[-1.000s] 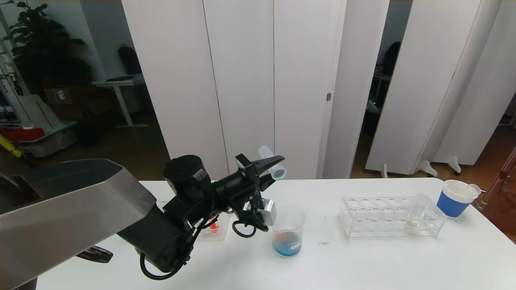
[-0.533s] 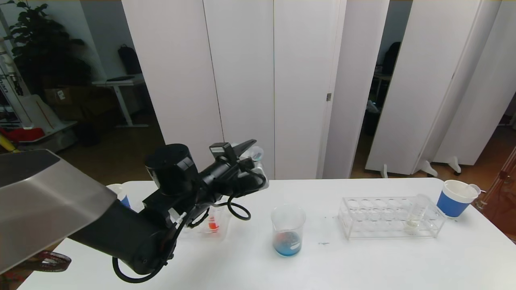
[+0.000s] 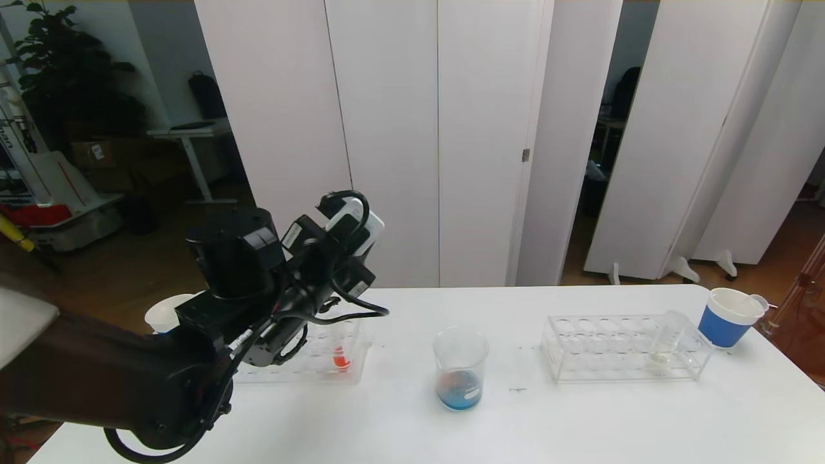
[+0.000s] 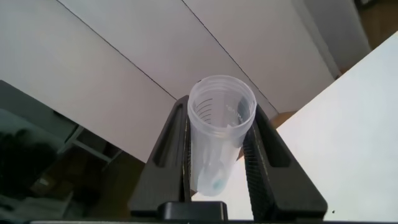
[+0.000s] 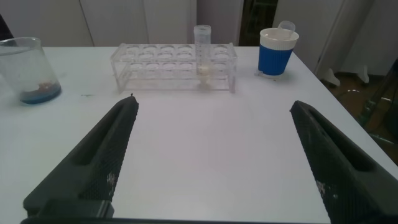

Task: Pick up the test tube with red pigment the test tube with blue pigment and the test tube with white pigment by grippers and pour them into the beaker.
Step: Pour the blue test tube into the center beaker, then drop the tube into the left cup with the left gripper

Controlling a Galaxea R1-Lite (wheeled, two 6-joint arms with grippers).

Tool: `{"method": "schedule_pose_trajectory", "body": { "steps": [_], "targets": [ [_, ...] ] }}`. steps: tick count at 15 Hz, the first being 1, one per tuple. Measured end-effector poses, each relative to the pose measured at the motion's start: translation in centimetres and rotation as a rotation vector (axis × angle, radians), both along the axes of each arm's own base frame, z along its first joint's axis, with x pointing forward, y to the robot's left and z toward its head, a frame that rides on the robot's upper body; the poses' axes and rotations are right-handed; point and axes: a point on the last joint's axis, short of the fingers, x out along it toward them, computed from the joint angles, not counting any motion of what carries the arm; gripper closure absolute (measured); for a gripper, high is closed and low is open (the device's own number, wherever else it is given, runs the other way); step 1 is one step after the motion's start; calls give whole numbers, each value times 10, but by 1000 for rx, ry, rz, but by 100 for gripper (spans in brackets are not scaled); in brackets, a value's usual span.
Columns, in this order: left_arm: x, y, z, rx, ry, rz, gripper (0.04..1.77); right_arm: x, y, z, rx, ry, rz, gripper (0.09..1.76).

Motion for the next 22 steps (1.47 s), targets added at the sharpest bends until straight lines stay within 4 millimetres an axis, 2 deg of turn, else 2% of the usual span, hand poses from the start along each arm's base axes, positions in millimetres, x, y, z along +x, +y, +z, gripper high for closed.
{"method": "schedule_pose_trajectory", "body": {
  "steps": [3, 6, 10, 17, 22],
  "targets": [
    [-14, 9, 13, -111, 119, 14, 124, 0, 0, 0, 0, 0, 0, 10],
    [-31, 21, 40, -272, 212, 71, 124, 0, 0, 0, 0, 0, 0, 10],
    [-45, 44, 75, -456, 152, 186, 124, 0, 0, 0, 0, 0, 0, 10],
    [-54, 92, 88, -567, 152, 361, 124, 0, 0, 0, 0, 0, 0, 10],
    [-44, 139, 92, -697, 78, 534, 124, 0, 0, 0, 0, 0, 0, 10]
  ]
}}
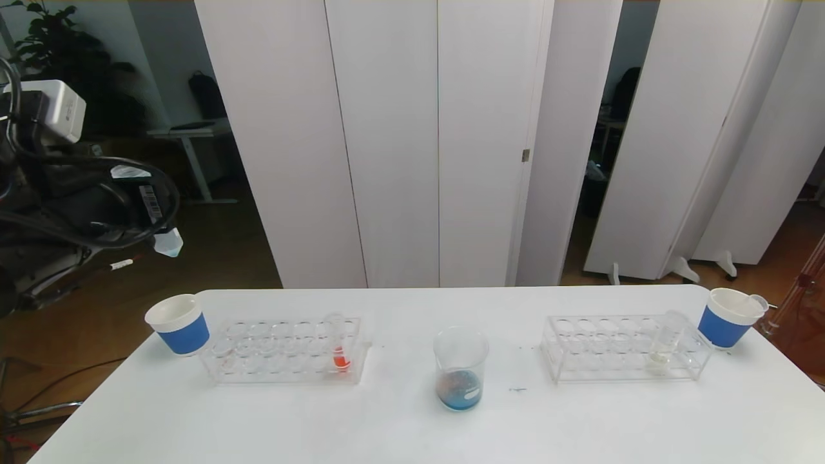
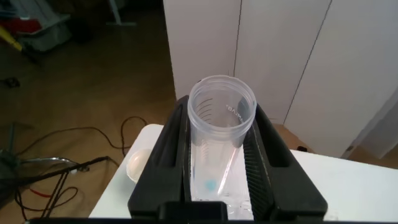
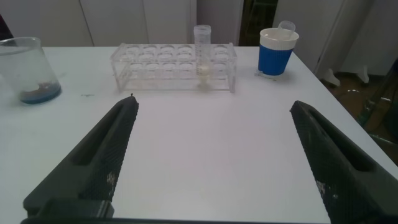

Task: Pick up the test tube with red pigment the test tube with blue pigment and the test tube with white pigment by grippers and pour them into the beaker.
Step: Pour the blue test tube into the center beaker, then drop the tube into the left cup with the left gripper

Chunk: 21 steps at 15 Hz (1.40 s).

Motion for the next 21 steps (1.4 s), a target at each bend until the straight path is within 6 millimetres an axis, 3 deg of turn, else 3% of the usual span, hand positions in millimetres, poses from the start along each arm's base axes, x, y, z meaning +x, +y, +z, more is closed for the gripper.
{"method": "schedule_pose_trajectory", "body": {
  "steps": [5, 10, 15, 21],
  "targets": [
    [17, 36, -7, -47, -17, 154, 124, 0, 0, 0, 0, 0, 0, 10],
    [43, 48, -20, -44, -117, 221, 124, 0, 0, 0, 0, 0, 0, 10],
    [69, 62, -65, -19, -117, 294, 124, 0, 0, 0, 0, 0, 0, 10],
    [86, 70, -114, -12, -62, 310, 124, 0, 0, 0, 0, 0, 0, 10]
  ]
}}
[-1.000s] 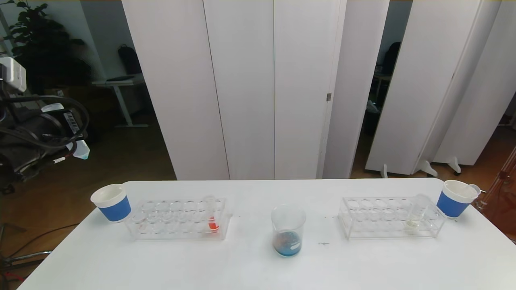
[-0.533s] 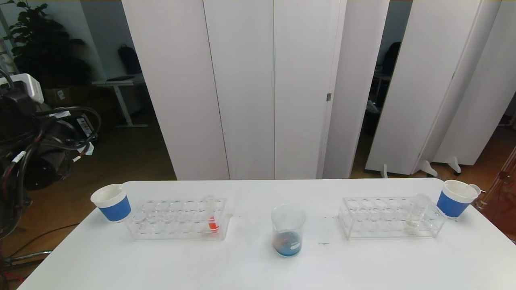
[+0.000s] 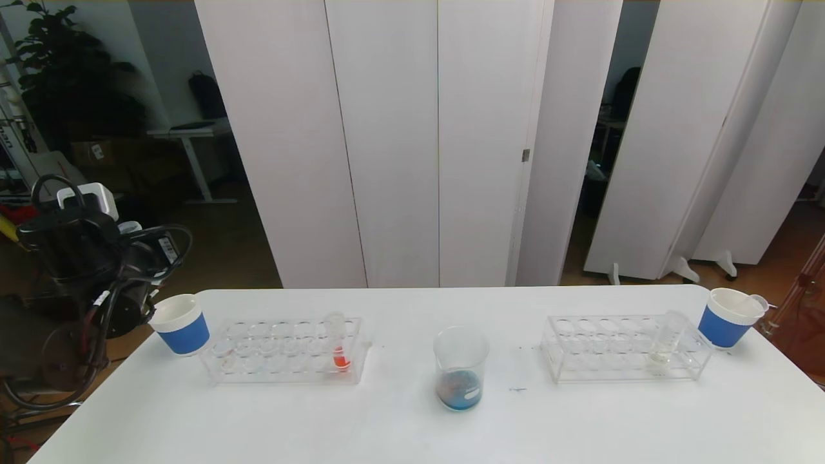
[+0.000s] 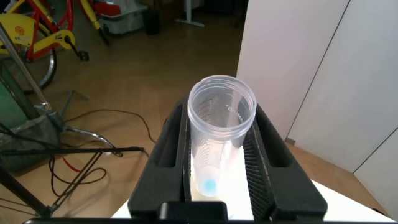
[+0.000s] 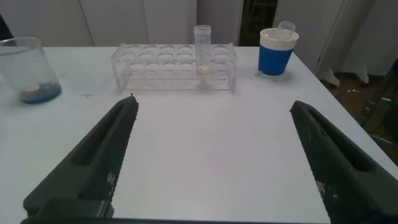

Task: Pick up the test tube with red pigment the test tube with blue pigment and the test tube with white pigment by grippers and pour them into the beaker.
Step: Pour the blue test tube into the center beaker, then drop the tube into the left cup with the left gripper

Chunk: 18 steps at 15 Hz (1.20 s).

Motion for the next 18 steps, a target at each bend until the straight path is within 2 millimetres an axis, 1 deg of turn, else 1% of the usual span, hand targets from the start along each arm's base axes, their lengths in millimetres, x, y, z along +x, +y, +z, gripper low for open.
{"method": "schedule_pose_trajectory", "body": {
  "steps": [8, 14, 18],
  "targets": [
    [12, 17, -46, 13, 21, 27, 124, 0, 0, 0, 0, 0, 0, 10],
    [18, 19, -84, 8, 64, 30, 124, 0, 0, 0, -1, 0, 0, 10],
    [17, 19, -98, 1, 112, 36, 124, 0, 0, 0, -1, 0, 0, 10]
  ]
}}
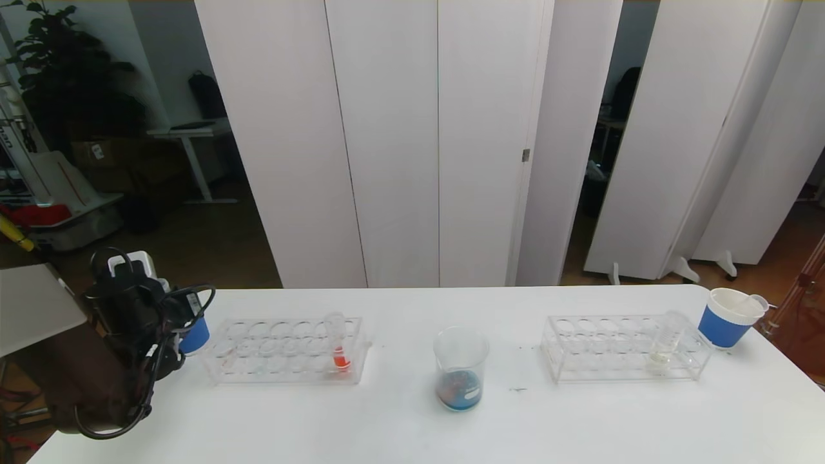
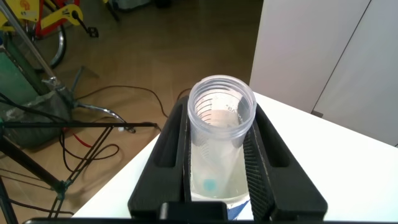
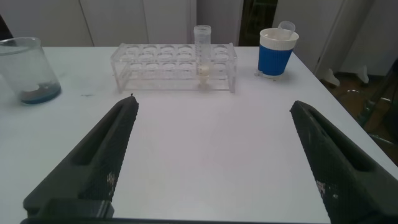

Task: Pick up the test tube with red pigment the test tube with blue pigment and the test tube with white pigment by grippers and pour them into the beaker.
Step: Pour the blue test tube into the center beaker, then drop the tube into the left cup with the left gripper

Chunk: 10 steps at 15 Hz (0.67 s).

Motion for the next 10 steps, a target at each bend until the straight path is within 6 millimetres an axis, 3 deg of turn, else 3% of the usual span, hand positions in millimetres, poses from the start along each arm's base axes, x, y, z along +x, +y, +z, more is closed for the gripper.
{"method": "schedule_pose_trajectory", "body": {
  "steps": [6, 7, 9, 10],
  "targets": [
    [0, -2, -5, 0, 21, -11, 122, 0, 0, 0, 0, 0, 0, 10],
    [0, -2, -5, 2, 21, -12, 107, 0, 0, 0, 1, 0, 0, 10],
    [0, -3, -3, 4, 15, -15, 40, 0, 0, 0, 0, 0, 0, 10],
    [0, -3, -2, 5, 12, -17, 16, 0, 0, 0, 0, 0, 0, 10]
  ]
}}
